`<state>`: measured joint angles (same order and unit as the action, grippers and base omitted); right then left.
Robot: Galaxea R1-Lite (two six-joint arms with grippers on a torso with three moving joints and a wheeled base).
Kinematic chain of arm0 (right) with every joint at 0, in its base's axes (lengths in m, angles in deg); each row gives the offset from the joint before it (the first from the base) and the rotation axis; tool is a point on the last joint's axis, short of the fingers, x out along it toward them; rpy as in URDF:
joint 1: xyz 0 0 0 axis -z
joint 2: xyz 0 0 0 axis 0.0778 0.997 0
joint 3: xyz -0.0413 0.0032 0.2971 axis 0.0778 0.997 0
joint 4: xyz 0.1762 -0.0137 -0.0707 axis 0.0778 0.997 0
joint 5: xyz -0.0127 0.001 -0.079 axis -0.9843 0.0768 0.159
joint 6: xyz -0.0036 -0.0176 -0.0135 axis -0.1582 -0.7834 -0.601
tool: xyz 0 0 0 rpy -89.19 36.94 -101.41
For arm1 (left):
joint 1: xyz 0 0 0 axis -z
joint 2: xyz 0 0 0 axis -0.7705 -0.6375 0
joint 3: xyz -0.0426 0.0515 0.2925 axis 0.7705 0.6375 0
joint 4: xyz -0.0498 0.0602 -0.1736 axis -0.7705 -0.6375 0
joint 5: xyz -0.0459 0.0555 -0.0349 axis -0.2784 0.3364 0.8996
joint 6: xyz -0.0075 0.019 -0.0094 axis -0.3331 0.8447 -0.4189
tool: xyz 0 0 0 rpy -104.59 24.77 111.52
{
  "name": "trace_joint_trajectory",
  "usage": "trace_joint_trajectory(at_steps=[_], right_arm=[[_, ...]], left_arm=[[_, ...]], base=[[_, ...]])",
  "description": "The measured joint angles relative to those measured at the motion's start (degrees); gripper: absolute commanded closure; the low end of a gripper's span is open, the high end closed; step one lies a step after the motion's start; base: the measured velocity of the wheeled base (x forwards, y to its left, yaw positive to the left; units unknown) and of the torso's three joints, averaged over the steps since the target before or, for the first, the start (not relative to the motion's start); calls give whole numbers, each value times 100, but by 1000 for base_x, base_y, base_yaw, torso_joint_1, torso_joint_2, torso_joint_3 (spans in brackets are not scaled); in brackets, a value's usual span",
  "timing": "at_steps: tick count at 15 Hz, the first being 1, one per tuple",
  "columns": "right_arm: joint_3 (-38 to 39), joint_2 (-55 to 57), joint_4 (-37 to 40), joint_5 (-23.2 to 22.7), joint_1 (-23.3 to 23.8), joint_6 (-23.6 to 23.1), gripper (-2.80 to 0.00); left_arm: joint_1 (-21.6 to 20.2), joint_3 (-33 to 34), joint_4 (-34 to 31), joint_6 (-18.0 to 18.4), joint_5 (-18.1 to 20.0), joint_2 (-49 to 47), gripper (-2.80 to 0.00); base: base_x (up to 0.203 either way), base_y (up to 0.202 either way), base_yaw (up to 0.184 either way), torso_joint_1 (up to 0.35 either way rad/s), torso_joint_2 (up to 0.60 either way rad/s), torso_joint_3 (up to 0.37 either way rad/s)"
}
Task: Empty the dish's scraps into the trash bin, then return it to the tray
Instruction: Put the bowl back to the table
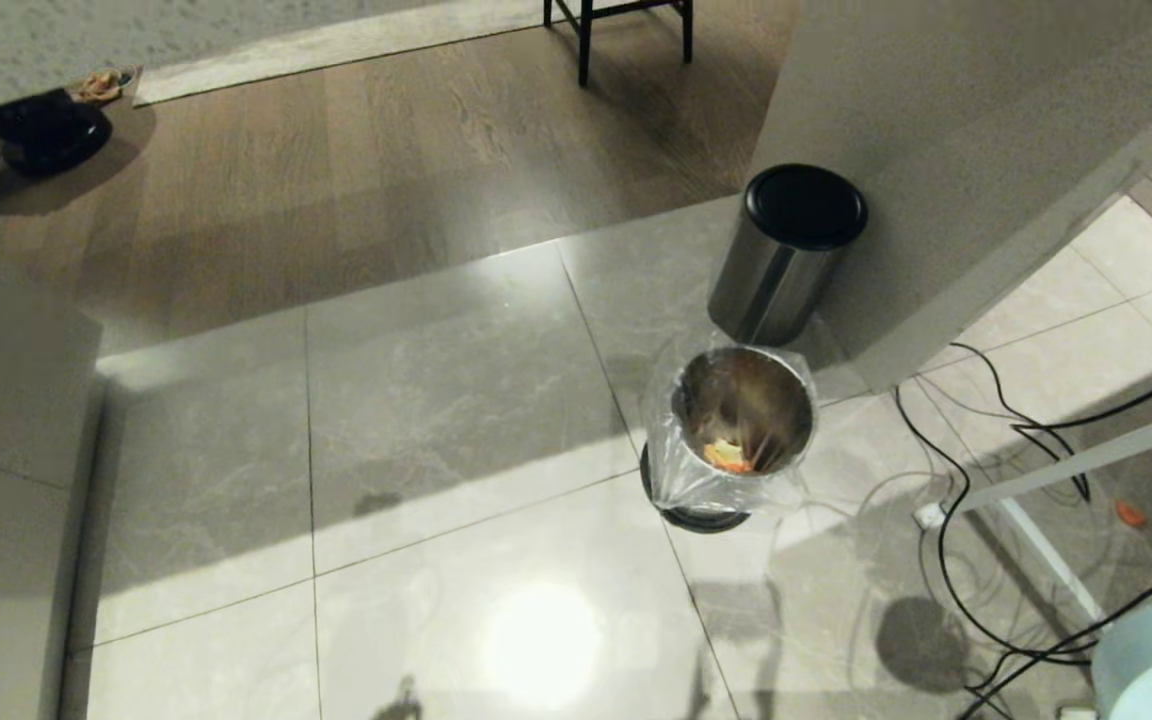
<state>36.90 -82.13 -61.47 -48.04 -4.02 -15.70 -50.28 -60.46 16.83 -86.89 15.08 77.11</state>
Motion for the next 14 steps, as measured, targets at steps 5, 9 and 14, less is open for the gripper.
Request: trace_joint_trajectory(at_steps=[5,9,14], right_arm=[[0,0,0,0,0,2,0],[0,0,-1,0,0,2,0],[0,0,5,0,0,9,0]], left_arm=[[-6,0,0,-6,-2,0,0],[-6,0,0,-6,-2,0,0],[-6,0,0,-6,0,0,0]], base=[[0,0,0,3,2,200],[0,0,0,4,3,200],[0,0,0,6,2,204]])
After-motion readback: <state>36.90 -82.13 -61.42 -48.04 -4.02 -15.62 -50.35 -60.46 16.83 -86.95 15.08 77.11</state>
